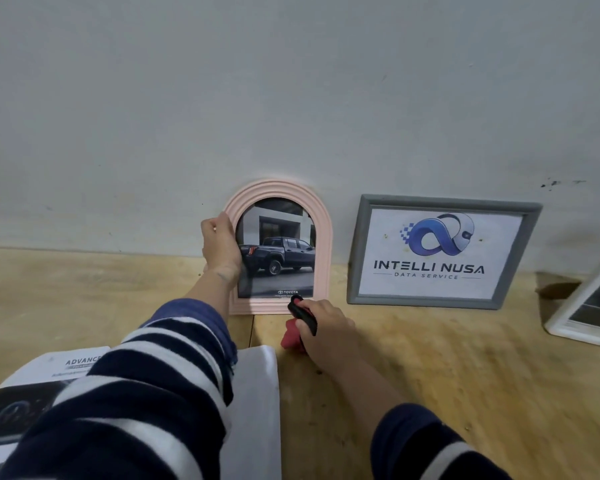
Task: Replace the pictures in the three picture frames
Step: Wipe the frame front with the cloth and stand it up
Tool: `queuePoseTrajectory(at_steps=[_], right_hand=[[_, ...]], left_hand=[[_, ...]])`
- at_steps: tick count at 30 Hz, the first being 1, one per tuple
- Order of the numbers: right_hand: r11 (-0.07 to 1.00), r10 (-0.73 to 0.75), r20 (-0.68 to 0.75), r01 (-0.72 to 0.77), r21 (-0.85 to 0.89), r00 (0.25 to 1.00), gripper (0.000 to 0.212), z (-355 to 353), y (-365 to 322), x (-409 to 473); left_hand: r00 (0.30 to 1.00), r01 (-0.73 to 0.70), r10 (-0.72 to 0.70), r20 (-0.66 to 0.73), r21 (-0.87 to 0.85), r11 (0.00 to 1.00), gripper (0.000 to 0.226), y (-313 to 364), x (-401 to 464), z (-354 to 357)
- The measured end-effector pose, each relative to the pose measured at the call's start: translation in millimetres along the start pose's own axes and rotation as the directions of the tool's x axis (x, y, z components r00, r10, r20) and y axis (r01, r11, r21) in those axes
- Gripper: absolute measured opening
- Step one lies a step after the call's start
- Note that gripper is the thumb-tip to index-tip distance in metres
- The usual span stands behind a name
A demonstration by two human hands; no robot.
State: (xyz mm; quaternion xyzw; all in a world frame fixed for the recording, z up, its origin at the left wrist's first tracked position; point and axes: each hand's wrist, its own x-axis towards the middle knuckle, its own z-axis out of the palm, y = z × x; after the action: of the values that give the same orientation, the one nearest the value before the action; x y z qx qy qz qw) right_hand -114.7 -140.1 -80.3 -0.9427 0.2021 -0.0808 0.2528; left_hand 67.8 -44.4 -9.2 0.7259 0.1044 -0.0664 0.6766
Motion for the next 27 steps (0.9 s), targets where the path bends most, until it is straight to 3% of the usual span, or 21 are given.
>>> queuePoseTrajectory(at_steps=[6,9,12,17,21,24,27], right_hand=[[0.991,0.073,0.128,-0.086,0.099,0.989,0.041,-15.5,7.0,-0.6],[0.986,0.102,0.275,-0.133,0.098,0.956,0.043,-19.8,11.0,-1.1],[0.981,0.106,0.289,-0.148,0.127,0.952,0.043,-25.5,13.8,-9.0],[0.876,0.205,0.232,-0.284,0.390,0.951,0.039,-46.1,23.5,-19.2],[0.847,0.298,0.197,-0.354,0.397,0.934,0.036,-79.5,60.7,-21.0],[0.838,0.369,0.160,-0.402,0.368,0.915,0.036,-111.0,101.8,-17.9],[0.817,0.468,0.094,-0.471,0.332,0.879,0.036,-151.1,150.9,-12.3]], left_hand=[[0.973,-0.056,0.113,-0.203,0.263,0.963,0.046,4.9,-17.5,3.8],[0.936,-0.093,0.214,-0.280,0.388,0.917,0.047,-3.4,-31.5,9.1],[0.909,-0.148,0.302,-0.286,0.456,0.878,0.046,-8.4,-53.8,18.0],[0.922,-0.276,0.378,-0.088,0.534,0.799,0.038,-18.7,-91.7,44.6],[0.905,-0.408,0.397,0.154,0.580,0.705,0.021,-24.9,-114.4,68.0],[0.889,-0.449,0.331,0.318,0.453,0.770,0.016,-25.9,-128.9,90.2],[0.916,-0.332,0.190,0.354,0.399,0.855,0.030,-20.5,-147.8,117.3]])
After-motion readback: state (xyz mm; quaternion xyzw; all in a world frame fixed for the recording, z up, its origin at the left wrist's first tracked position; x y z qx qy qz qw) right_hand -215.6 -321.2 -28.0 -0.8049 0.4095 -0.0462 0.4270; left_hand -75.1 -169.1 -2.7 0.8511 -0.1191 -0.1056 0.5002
